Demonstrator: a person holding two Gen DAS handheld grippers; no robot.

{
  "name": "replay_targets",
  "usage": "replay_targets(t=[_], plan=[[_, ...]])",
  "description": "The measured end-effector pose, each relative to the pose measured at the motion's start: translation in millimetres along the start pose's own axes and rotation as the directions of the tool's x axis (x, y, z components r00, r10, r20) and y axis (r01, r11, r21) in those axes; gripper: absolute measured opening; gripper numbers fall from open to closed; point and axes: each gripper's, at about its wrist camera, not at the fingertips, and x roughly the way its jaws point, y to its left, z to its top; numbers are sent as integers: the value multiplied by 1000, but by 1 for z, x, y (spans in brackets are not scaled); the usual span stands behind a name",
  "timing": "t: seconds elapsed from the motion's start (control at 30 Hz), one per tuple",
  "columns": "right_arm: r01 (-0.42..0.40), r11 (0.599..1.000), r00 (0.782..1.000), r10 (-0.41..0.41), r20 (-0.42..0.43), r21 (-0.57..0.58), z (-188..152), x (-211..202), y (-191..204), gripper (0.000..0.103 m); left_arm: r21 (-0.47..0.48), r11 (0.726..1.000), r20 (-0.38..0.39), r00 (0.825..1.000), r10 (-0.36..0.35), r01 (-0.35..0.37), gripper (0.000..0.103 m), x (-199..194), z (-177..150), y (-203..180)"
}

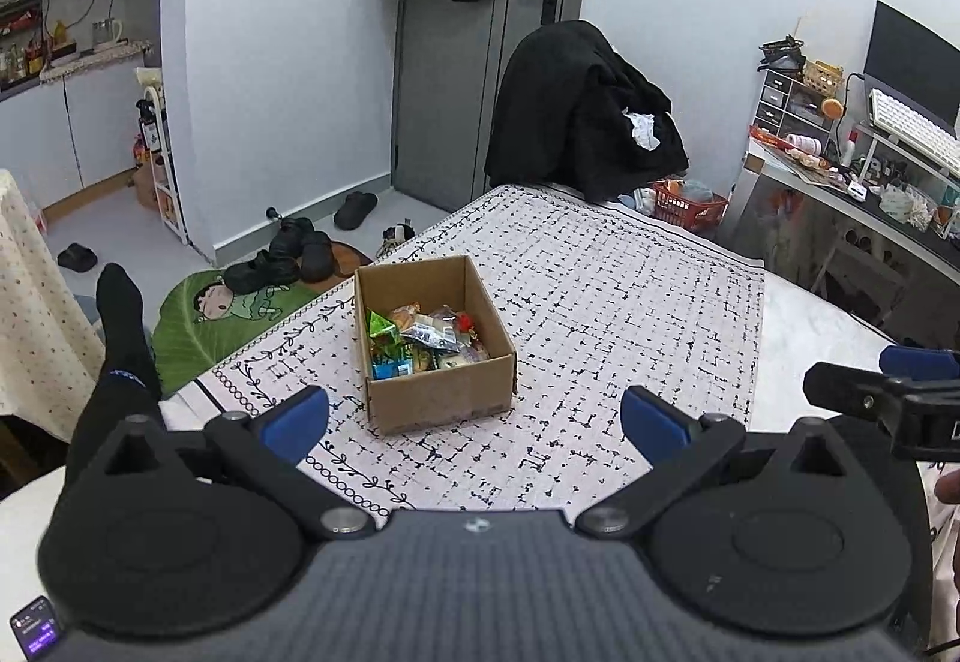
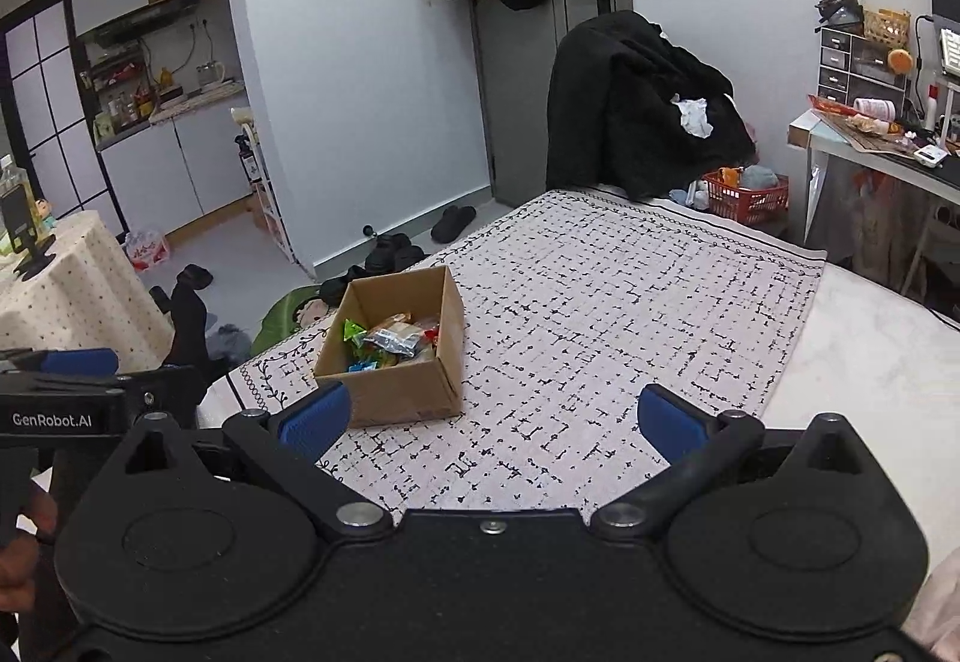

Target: Organize snacks

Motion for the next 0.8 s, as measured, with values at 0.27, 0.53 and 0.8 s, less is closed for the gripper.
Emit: replay_targets(t=[0.27,0.53,0.8], plan=[[-6,1000,1000,6,-2,9,0,-1,3,103,6,1000,10,1000,-13,13,103,-5,-4,3],[-3,1000,1000,3,-5,-4,-3,-3,6,103,7,1000,8,1000,-18,18,103,-4,-5,3],[-4,1000,1000,4,-6,-6,-2,-3,6,103,7,1000,7,1000,-20,20,103,-4,-5,2]])
